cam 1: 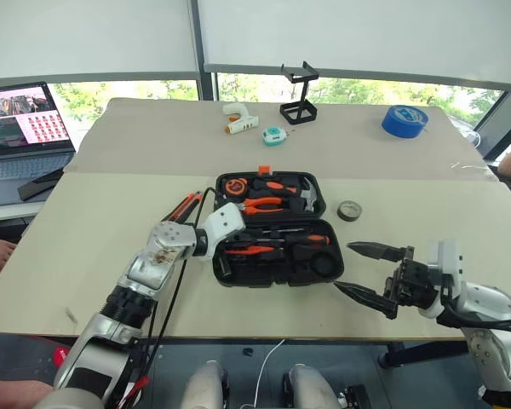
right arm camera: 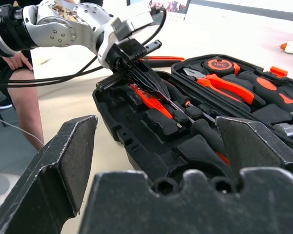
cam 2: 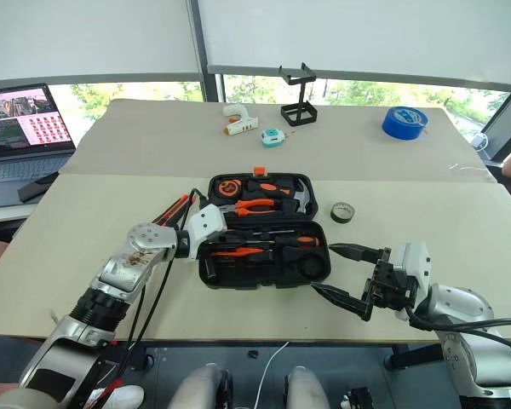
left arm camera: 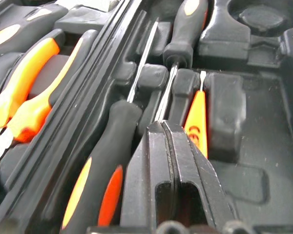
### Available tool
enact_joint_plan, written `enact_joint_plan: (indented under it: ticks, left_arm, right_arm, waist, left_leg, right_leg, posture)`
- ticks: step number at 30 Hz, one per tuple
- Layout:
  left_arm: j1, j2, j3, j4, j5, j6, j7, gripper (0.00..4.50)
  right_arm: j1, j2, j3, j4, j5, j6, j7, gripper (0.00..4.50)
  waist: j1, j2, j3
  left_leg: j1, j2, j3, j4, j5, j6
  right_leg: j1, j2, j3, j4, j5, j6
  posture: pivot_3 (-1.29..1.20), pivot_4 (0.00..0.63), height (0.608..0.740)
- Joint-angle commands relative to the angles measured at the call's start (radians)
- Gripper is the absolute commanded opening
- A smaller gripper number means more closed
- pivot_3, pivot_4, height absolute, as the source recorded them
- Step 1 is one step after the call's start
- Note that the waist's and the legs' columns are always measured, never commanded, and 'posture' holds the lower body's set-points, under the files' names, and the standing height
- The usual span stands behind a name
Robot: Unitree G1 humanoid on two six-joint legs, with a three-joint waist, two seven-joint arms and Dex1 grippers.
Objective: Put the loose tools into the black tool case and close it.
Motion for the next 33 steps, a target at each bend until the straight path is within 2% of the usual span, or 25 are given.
enact_joint_plan:
  ticks: [1,6,9,11,15,16,17,19,20,22,23,24,27,32,33]
  left_arm:
    - [-0.005,-0.002,0.031,-0.062,-0.034,-0.014,-0.011,0.04]
    - [0.028,0.005,0.023,-0.083,-0.023,-0.022,-0.013,0.04]
    - [0.067,-0.001,0.095,-0.146,-0.089,-0.025,-0.002,0.04]
    - [0.127,-0.003,0.191,-0.230,-0.188,0.000,0.008,0.04]
    - [0.396,0.062,0.488,-0.408,-0.378,0.021,0.014,0.04]
    - [0.474,0.073,0.567,-0.422,-0.401,0.018,0.024,0.55]
    - [0.544,0.087,0.630,-0.427,-0.412,0.012,0.031,0.73]
    - [0.678,0.094,0.753,-0.421,-0.427,-0.025,0.041,1.52]
    - [0.739,0.086,0.812,-0.424,-0.441,-0.026,0.061,2.01]
    - [0.829,0.063,0.905,-0.437,-0.474,-0.022,0.100,2.62]
    - [0.864,0.052,0.940,-0.445,-0.490,-0.020,0.116,3.03]
    - [0.904,0.046,0.967,-0.449,-0.493,-0.017,0.127,3.26]
    - [1.020,0.009,1.045,-0.402,-0.502,-0.042,0.132,4.46]
    - [1.036,0.024,1.053,-0.384,-0.507,-0.050,0.145,4.46]
    - [1.007,0.042,1.037,-0.395,-0.510,-0.028,0.164,4.46]
  right_arm:
    - [-0.003,0.003,-0.023,-0.036,0.018,-0.008,-0.006,4.50]
    - [0.009,0.002,-0.024,-0.037,0.017,-0.011,-0.001,4.50]
    - [0.008,0.002,-0.032,-0.030,0.018,-0.021,0.003,4.50]
    - [-0.001,0.001,-0.053,-0.017,0.015,-0.044,0.010,4.50]
    - [0.011,-0.031,-0.114,0.041,-0.006,-0.107,0.062,4.50]
    - [0.020,-0.037,-0.119,0.055,-0.019,-0.123,0.075,4.50]
    - [0.027,-0.041,-0.122,0.070,-0.032,-0.142,0.084,4.50]
    - [0.038,-0.034,-0.126,0.104,-0.054,-0.191,0.105,4.50]
    - [0.039,-0.023,-0.129,0.123,-0.057,-0.219,0.114,4.50]
    - [0.033,0.002,-0.134,0.156,-0.052,-0.263,0.124,4.50]
    - [0.028,0.014,-0.137,0.170,-0.049,-0.279,0.127,4.50]
    - [0.026,0.018,-0.132,0.181,-0.053,-0.286,0.131,4.50]
    - [0.009,0.043,-0.122,0.224,-0.026,-0.287,0.151,4.50]
    - [0.004,0.038,-0.107,0.235,-0.011,-0.226,0.157,4.50]
    - [-0.004,0.045,-0.103,0.231,-0.016,-0.238,0.157,4.50]
  waist:
    - [0.001,0.000,0.000]
    - [0.001,0.000,0.000]
    - [-0.001,0.000,0.000]
    - [-0.002,0.000,0.000]
    - [-0.022,0.000,0.000]
    - [-0.025,0.000,0.000]
    - [-0.026,0.000,0.000]
    - [-0.024,0.000,0.000]
    - [-0.024,0.000,0.000]
    - [-0.018,-0.001,0.001]
    - [-0.015,-0.001,0.001]
    - [-0.010,-0.001,0.001]
    - [-0.004,-0.001,0.001]
    - [0.005,-0.002,0.001]
    - [0.006,-0.002,0.001]
  left_leg:
    - [0.000,0.000,0.000,0.000,0.000,0.000]
    - [0.000,0.000,0.000,0.000,0.000,0.000]
    - [0.000,0.000,0.000,0.000,0.000,0.000]
    - [-0.001,0.001,0.000,0.000,0.000,0.000]
    - [0.000,0.003,0.001,-0.003,-0.001,0.001]
    - [0.001,0.003,0.001,-0.004,-0.001,0.001]
    - [0.001,0.003,0.001,-0.006,-0.001,0.001]
    - [0.003,0.003,0.001,-0.007,-0.001,0.000]
    - [0.003,0.003,0.001,-0.007,-0.001,0.000]
    - [0.004,0.003,0.001,-0.007,-0.001,0.000]
    - [0.004,0.003,0.001,-0.007,-0.001,0.000]
    - [0.004,0.003,0.001,-0.007,-0.001,0.000]
    - [0.004,0.001,0.004,-0.007,-0.001,0.000]
    - [0.003,0.001,0.004,-0.008,-0.002,-0.001]
    - [0.002,0.001,0.005,-0.008,-0.006,-0.008]
  right_leg:
    - [0.000,0.000,0.000,0.000,0.000,0.000]
    - [0.000,0.000,0.000,0.000,0.000,0.000]
    - [-0.001,0.000,0.000,0.000,0.000,0.000]
    - [-0.002,0.000,0.000,0.000,0.000,0.000]
    - [-0.003,-0.001,0.003,0.000,0.000,0.000]
    - [-0.003,-0.001,0.003,0.000,0.000,0.000]
    - [-0.003,-0.001,0.003,-0.001,0.000,-0.001]
    - [-0.001,-0.001,0.002,-0.002,-0.001,-0.001]
    - [-0.001,-0.002,0.002,-0.002,-0.001,-0.001]
    - [0.000,-0.003,0.002,-0.003,-0.001,-0.001]
    - [0.000,-0.004,0.001,-0.004,-0.001,-0.002]
    - [0.000,-0.004,0.001,-0.005,-0.001,-0.002]
    - [-0.001,-0.009,0.000,-0.005,-0.004,-0.007]
    - [-0.004,-0.012,-0.003,-0.005,-0.006,-0.010]
    - [-0.008,-0.014,-0.003,-0.005,-0.006,-0.010]
  posture:
    - [0.00,0.150,0.740]
    - [0.00,0.150,0.740]
    - [0.00,0.150,0.740]
    - [0.00,0.150,0.740]
    - [0.00,0.150,0.740]
    - [0.00,0.150,0.740]
    - [0.00,0.150,0.740]
    - [0.00,0.150,0.740]
    - [0.00,0.150,0.740]
    - [0.00,0.150,0.740]
    - [0.00,0.150,0.740]
    - [0.00,0.150,0.740]
    - [0.00,0.150,0.740]
    - [0.00,0.150,0.740]
    - [0.00,0.150,0.740]
